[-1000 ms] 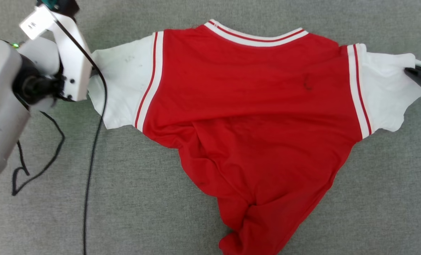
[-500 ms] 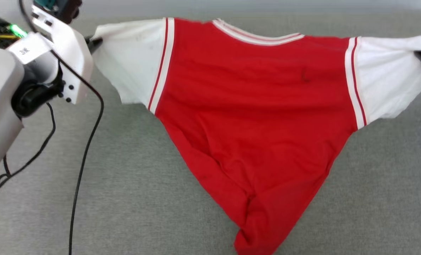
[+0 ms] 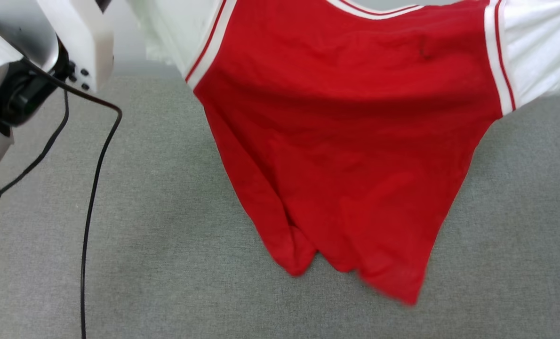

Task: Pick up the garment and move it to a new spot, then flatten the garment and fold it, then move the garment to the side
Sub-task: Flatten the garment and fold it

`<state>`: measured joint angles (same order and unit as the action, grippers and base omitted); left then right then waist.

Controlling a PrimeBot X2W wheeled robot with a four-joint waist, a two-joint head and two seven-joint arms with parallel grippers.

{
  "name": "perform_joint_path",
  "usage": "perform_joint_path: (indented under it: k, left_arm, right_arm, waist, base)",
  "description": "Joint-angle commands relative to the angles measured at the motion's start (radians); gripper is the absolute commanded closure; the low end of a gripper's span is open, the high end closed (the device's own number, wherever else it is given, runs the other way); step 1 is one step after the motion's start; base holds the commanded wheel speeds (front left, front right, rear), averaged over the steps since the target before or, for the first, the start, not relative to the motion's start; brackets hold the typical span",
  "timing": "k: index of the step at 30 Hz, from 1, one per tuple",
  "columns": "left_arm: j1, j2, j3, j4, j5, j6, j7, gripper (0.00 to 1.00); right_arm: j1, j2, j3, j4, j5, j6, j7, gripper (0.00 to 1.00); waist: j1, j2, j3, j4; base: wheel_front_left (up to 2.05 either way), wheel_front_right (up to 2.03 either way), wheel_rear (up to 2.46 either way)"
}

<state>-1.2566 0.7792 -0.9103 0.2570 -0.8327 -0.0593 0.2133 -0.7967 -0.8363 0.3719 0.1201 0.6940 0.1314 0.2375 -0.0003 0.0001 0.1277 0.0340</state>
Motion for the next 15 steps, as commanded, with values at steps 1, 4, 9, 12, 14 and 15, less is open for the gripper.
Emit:
perform_joint_path:
  k: [1,4,9,12,14,15]
  left_arm:
    - [-0.012,-0.004,0.005,-0.004,0.003,0.009,-0.007,1.0]
    - [-0.047,-0.01,0.016,-0.016,0.015,0.019,-0.005,1.0]
    - [-0.144,-0.04,0.036,0.017,0.045,0.024,-0.012,1.0]
    - [-0.23,-0.069,0.058,0.063,0.072,0.031,-0.035,1.0]
    - [-0.288,-0.091,0.063,0.102,0.1,0.033,-0.054,1.0]
    - [-0.321,-0.103,0.067,0.124,0.108,0.029,-0.062,1.0]
  right_arm:
    - [-0.012,0.008,-0.004,-0.003,-0.006,-0.001,0.004,1.0]
    - [-0.048,0.015,-0.022,-0.007,-0.021,-0.001,0.017,1.0]
    - [-0.181,0.043,-0.031,0.018,-0.08,-0.001,0.045,1.0]
    - [-0.31,0.069,-0.025,0.064,-0.132,-0.002,0.06,1.0]
    - [-0.398,0.092,-0.023,0.108,-0.166,-0.001,0.067,1.0]
    - [-0.448,0.106,-0.019,0.131,-0.184,-0.001,0.065,1.0]
  waist:
    - [0.0003,-0.0001,0.002,-0.001]
    - [0.0003,-0.0001,0.026,-0.003]
    - [0.0003,-0.0001,0.112,-0.017]
    - [0.0003,-0.0001,0.177,-0.023]
    - [0.0003,-0.0001,0.217,-0.024]
    - [0.0003,-0.0001,0.236,-0.026]
  base:
    - [0.0,0.0,0.0]
    - [0.0,0.0,0.0]
    - [0.0,0.0,0.0]
    - [0.0,0.0,0.0]
    - [0.0,0.0,0.0]
    - [0.0,0.0,0.0]
